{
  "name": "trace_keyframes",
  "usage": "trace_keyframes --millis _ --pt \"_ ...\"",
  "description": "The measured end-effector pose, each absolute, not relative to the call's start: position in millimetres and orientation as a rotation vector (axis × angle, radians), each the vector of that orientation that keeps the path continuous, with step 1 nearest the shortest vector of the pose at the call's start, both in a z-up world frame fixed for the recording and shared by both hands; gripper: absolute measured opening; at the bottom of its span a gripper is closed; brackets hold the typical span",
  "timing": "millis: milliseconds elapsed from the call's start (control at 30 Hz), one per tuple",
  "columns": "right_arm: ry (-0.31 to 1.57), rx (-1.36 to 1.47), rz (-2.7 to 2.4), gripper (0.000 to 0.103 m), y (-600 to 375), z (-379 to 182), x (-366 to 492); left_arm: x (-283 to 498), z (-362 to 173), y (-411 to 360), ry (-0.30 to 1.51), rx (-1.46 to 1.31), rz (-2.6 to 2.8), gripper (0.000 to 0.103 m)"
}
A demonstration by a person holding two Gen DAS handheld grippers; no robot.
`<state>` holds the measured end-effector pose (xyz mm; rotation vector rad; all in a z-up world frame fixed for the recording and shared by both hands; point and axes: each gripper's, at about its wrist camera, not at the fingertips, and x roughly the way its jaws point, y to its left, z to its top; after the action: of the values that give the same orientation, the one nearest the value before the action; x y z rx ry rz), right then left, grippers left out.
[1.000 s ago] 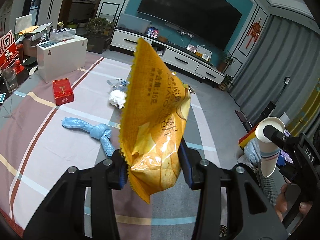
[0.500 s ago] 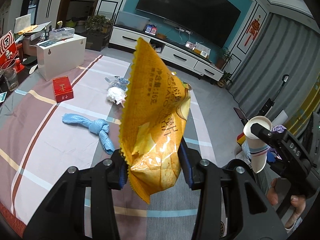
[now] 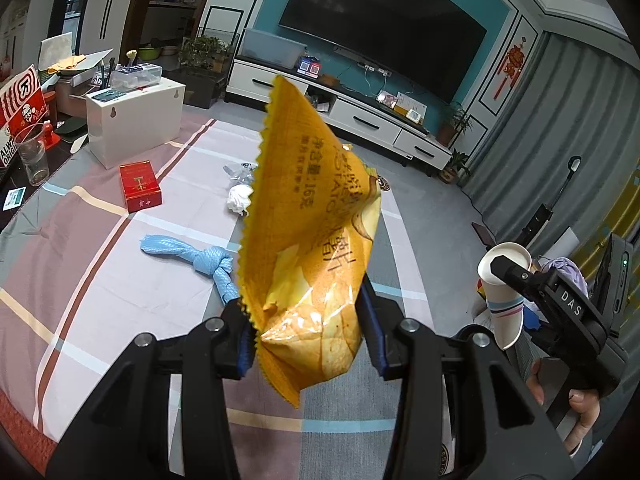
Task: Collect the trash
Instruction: 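Carry the yellow chip bag and white paper cup over the black bin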
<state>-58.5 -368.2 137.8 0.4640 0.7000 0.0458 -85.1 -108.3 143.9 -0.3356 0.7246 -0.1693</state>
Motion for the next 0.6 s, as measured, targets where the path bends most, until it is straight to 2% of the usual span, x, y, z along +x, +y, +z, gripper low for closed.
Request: trace_keyframes --millis 600 --pt "0.713 0.437 0.039 0.091 -365.2 135.1 -58.0 -79.4 143.9 -106.1 0.737 -0.343 -0.197 0.045"
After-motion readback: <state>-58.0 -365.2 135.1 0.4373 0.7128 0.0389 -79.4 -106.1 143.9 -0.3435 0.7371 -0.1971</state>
